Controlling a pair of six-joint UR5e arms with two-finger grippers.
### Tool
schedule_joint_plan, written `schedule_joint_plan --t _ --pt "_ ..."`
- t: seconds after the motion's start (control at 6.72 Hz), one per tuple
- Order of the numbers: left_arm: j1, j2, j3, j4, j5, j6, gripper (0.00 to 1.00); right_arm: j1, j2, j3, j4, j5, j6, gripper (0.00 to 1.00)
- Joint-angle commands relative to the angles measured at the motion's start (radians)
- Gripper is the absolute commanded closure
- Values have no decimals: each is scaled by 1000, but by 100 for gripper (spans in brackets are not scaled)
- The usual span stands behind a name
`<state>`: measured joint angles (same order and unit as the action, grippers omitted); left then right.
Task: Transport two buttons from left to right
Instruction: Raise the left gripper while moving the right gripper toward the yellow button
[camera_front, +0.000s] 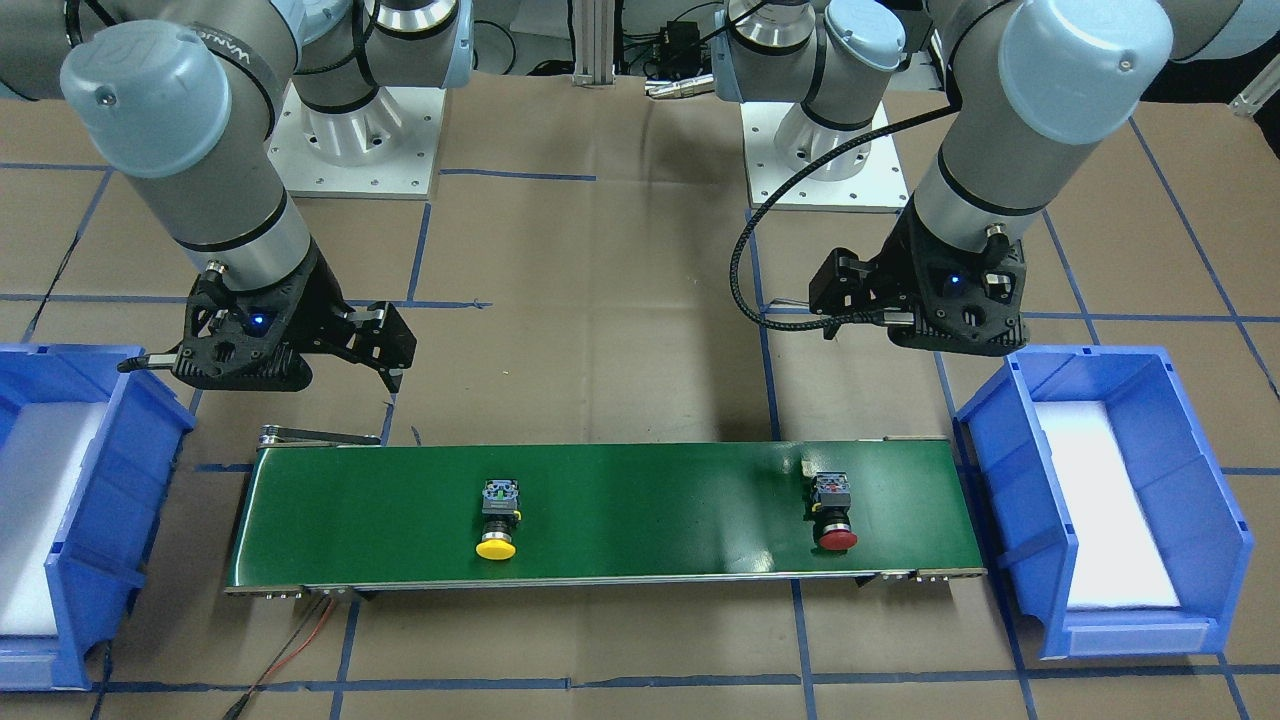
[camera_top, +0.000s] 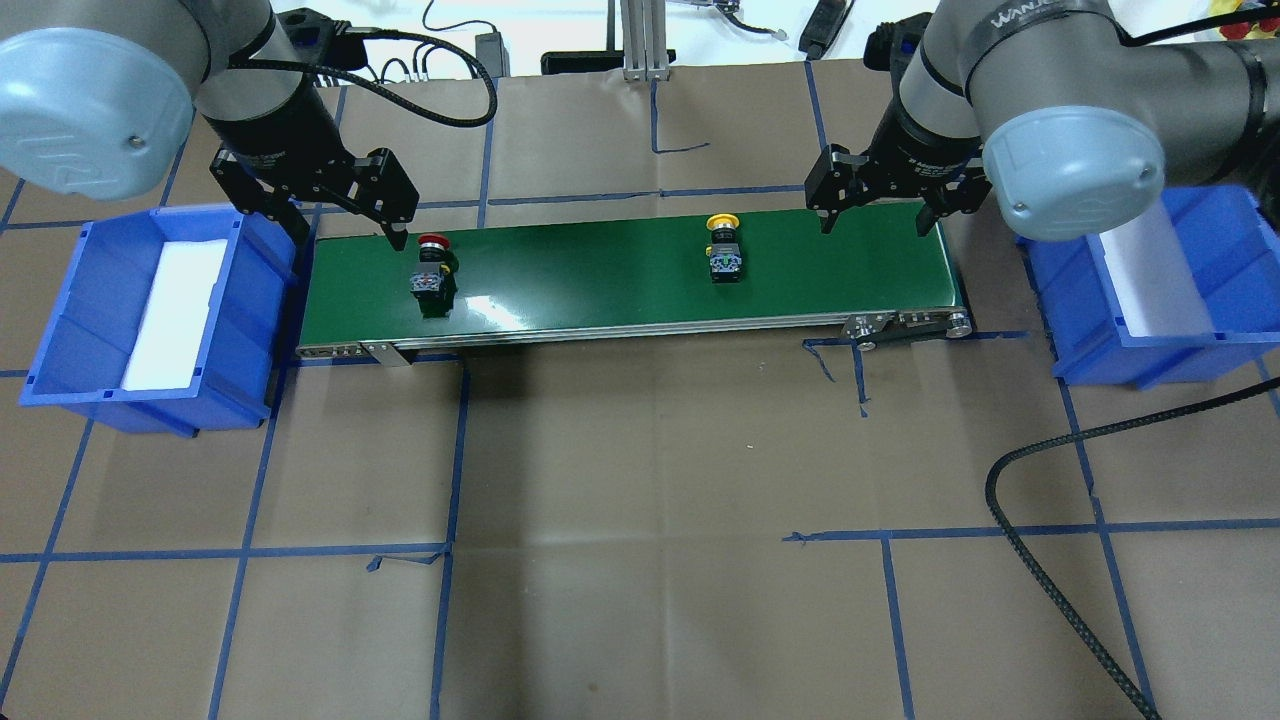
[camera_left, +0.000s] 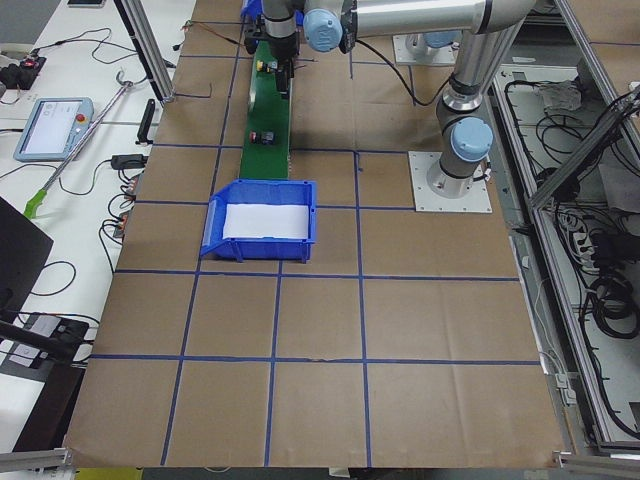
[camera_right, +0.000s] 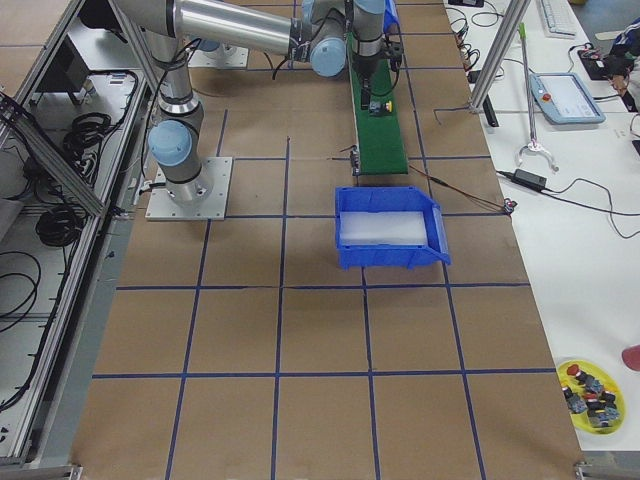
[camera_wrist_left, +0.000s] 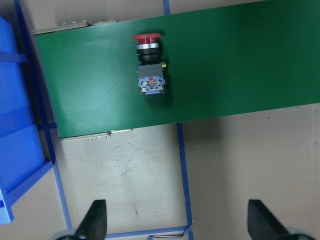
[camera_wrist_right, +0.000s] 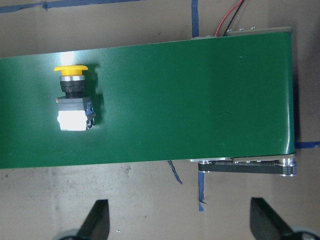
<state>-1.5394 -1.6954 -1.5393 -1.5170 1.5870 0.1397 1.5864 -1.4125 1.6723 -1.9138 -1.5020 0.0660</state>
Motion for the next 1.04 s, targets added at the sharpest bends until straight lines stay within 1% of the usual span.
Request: schedule_joint_plan --t 0.0,0.45,0.89 --pt "-1 17 -13 4 -2 -9 0 1 27 3 -62 2 12 0" --pt "-1 25 -15 6 -2 -12 0 0 62 -6 -79 -3 11 0" --pt "-1 25 -12 6 -2 -20 0 1 75 -5 -79 0 9 0"
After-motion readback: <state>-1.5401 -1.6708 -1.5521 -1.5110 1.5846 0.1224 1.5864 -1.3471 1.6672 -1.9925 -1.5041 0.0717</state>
